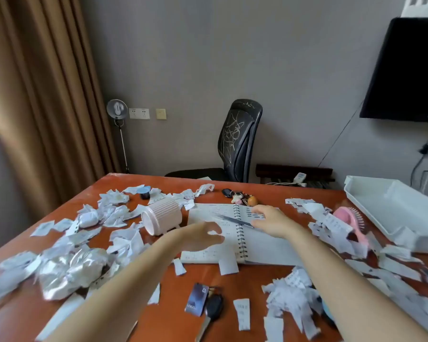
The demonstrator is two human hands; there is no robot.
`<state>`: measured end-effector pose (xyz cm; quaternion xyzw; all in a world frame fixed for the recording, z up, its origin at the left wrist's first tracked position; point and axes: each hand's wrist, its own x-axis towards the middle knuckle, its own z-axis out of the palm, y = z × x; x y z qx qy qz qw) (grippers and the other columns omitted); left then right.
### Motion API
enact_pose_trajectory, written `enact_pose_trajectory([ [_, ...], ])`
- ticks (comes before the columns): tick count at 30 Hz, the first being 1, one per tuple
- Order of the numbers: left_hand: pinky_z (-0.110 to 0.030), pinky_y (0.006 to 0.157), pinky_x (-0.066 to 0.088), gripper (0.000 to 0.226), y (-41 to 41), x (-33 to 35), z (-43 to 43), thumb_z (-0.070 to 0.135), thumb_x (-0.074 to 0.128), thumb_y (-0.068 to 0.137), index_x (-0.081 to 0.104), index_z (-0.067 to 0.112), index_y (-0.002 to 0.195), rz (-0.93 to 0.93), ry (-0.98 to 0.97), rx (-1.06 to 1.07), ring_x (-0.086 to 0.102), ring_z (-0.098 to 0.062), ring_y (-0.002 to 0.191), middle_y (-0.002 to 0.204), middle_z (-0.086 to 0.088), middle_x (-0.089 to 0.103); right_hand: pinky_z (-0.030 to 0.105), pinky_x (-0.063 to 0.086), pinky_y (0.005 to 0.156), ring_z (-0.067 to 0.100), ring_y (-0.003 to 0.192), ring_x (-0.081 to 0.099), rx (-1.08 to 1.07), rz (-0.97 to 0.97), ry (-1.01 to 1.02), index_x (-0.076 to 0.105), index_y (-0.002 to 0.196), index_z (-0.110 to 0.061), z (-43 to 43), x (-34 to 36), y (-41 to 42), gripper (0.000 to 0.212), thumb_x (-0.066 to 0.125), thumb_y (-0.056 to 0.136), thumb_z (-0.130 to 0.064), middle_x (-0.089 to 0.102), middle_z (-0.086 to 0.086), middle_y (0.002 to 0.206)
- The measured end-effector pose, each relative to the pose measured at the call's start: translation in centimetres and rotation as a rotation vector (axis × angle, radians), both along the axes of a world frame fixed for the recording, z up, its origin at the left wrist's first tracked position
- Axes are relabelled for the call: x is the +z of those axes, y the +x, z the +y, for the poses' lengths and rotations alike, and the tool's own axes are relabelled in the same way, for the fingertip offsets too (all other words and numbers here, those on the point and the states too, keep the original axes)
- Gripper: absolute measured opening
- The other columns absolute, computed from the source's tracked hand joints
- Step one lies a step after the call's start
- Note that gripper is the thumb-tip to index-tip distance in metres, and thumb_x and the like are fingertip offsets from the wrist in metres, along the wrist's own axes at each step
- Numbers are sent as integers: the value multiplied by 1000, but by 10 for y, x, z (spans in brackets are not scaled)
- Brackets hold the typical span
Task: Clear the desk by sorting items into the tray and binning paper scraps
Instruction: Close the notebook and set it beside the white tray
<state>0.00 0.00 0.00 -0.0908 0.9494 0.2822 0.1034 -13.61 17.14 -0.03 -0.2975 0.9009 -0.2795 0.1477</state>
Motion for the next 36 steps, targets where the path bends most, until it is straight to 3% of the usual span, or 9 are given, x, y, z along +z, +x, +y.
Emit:
enact_pose_trajectory([
  [8, -23, 97, 34, 31, 5, -36, 30, 20, 43, 96, 60, 17, 122, 152, 27, -36, 44, -18, 123, 132, -3, 50, 39, 34, 110, 28, 137, 34, -76, 47, 83, 27, 148, -18, -20, -37, 16, 57, 47, 96, -28, 35, 5, 152],
  [12, -15, 93, 28, 29, 9, -42, 30, 16, 43, 97, 65, 13, 116, 225, 64, -70, 41, -16, 126, 133, -3, 51, 36, 46, 85, 30, 113, 53, -142, 281, 152, 52, 127, -22, -23, -49, 18, 35, 45, 95, -32, 61, 5, 125],
  [17, -17, 100, 25, 27, 19, -39, 29, 22, 45, 96, 72, 14, 99, 160, 151, -46, 39, -11, 128, 140, 2, 44, 29, 37, 68, 30, 101, 58, -195, 413, 232, 59, 98, -15, -25, -43, 27, 19, 46, 96, -29, 66, 7, 107],
  [21, -25, 97, 37, 23, 21, -39, 17, 23, 51, 93, 69, 13, 103, 244, 180, 117, 51, -17, 119, 125, -1, 59, 29, 36, 66, 27, 87, 51, -223, 333, 235, 55, 83, -14, -23, -45, 27, 21, 47, 94, -30, 58, 8, 89],
  [24, -39, 109, 33, 43, 21, -49, 5, 29, 57, 88, 49, 18, 129, 334, 21, 448, 37, -25, 132, 142, -7, 40, 29, 34, 62, 26, 90, 47, -221, 233, 202, 41, 63, -16, -16, -51, 27, 35, 47, 93, -33, 51, 6, 81],
  [27, -40, 110, 31, 69, 22, -46, 5, 29, 61, 86, 26, 12, 143, 271, 162, 673, 31, -32, 134, 149, -14, 24, 32, 38, 68, 27, 102, 49, -199, 171, 190, 35, 60, -20, -10, -52, 30, 37, 45, 93, -33, 54, 7, 85],
  [30, -34, 96, 39, 75, 19, -34, 11, 27, 62, 87, 17, 9, 145, 233, 388, 718, 40, -28, 125, 142, -14, 30, 32, 39, 72, 28, 107, 49, -187, 129, 163, 33, 60, -22, -6, -51, 34, 37, 43, 94, -32, 58, 7, 100],
  [34, -23, 56, 33, 65, 12, -27, 6, 27, 63, 86, 31, 1, 136, 256, 524, 885, 39, -11, 70, 105, -9, 45, 33, 41, 79, 27, 102, 48, -174, 125, 141, 40, 60, -17, -1, -52, 40, 38, 41, 95, -33, 56, 8, 106],
  [36, -22, 58, 32, 59, 10, -25, 2, 28, 65, 84, 40, 0, 129, 229, 560, 929, 37, -12, 68, 102, -10, 47, 31, 37, 77, 26, 106, 50, -160, 150, 143, 41, 61, -18, 1, -53, 41, 40, 39, 96, -37, 56, 6, 129],
])
